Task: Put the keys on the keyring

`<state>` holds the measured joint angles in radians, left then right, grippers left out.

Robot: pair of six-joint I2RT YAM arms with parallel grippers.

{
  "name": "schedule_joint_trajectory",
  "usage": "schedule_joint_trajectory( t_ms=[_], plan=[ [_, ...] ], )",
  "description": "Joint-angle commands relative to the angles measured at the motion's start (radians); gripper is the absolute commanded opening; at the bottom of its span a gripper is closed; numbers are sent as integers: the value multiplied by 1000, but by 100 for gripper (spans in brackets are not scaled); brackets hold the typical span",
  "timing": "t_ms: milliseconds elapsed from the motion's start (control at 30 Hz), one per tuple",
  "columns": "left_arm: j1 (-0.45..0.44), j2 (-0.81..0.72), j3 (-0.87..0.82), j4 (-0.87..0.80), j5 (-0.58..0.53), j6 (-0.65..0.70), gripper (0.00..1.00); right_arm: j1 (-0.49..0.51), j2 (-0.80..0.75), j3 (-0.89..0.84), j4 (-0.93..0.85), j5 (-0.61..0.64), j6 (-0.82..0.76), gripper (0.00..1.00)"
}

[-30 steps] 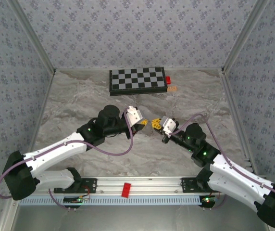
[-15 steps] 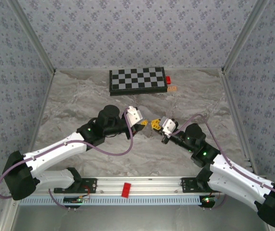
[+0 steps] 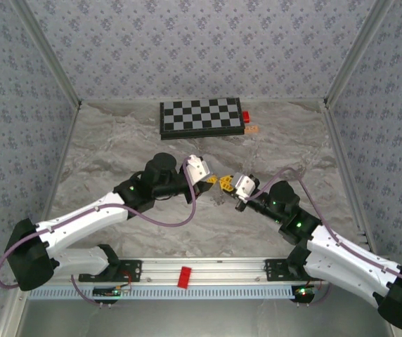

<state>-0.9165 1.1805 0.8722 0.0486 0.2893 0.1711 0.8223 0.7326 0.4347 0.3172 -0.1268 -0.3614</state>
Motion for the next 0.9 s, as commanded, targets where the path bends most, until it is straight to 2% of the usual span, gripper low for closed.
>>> schedule_joint_trajectory(
  t_ms=[0,533,867],
  plan=[
    [-6,-5,45,37,16,-20,0,17,-18,36,-16,1,-22,0],
    [-5,-58,-4,108,-105,-51,0,18,-59,-1,-21,29,-13,0],
    [-5,-21,-2,131,-1,-88,0,21,-44,11,-13,27,-11,0]
  ],
)
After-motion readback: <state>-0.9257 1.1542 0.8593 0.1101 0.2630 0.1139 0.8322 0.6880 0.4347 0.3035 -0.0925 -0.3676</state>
